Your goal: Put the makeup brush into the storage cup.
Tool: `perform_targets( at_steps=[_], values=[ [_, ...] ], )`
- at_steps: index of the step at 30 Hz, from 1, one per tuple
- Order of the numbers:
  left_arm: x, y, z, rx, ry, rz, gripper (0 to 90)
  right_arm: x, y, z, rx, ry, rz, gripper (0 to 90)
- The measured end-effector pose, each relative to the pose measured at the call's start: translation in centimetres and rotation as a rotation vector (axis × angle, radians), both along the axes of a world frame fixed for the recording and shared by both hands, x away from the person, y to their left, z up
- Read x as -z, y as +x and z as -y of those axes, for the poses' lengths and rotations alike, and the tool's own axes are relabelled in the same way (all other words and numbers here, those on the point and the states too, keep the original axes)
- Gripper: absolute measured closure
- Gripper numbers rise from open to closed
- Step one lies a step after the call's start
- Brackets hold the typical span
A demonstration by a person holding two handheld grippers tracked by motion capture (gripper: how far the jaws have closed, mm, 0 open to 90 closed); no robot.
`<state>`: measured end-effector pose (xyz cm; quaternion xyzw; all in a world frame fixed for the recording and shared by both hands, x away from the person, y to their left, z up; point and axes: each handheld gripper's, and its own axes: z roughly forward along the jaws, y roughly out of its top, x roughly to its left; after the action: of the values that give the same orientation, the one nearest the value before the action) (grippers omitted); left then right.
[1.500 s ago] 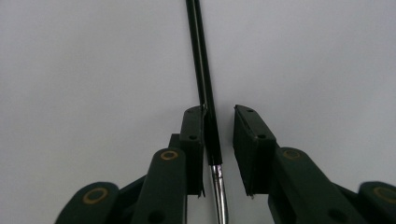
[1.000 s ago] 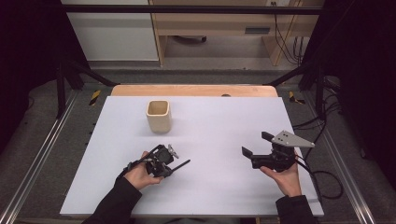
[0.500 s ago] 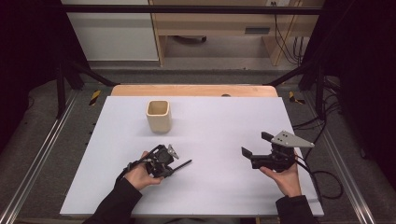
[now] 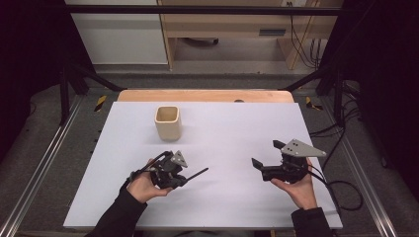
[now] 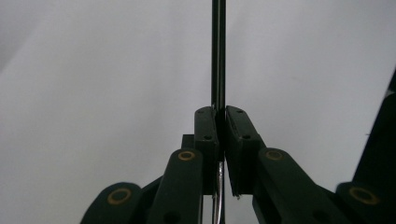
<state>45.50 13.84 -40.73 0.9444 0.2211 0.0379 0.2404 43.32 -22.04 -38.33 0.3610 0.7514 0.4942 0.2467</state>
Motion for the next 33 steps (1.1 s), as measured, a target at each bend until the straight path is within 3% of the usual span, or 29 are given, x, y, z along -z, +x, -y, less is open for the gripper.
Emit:
perform_targets(
  at_steps=[9, 20, 33],
  values=[
    [-0.5, -0.9, 1.2, 0.058, -0.010, 0.019, 83.9, -0.6, -0.5, -2.0, -0.056, -0.066, 0.010, 6.5],
    [-1.6, -0.1, 1.6, 0.093, -0.003, 0.010, 83.9, -1.2, -0.9, -5.2, -0.140, -0.145, 0.011, 6.9],
    [-3.0, 1.1, 2.4, 0.133, 0.032, -0.019, 83.9, -1.4, -0.7, -8.5, -0.221, -0.311, -0.006, 7.7]
  ],
)
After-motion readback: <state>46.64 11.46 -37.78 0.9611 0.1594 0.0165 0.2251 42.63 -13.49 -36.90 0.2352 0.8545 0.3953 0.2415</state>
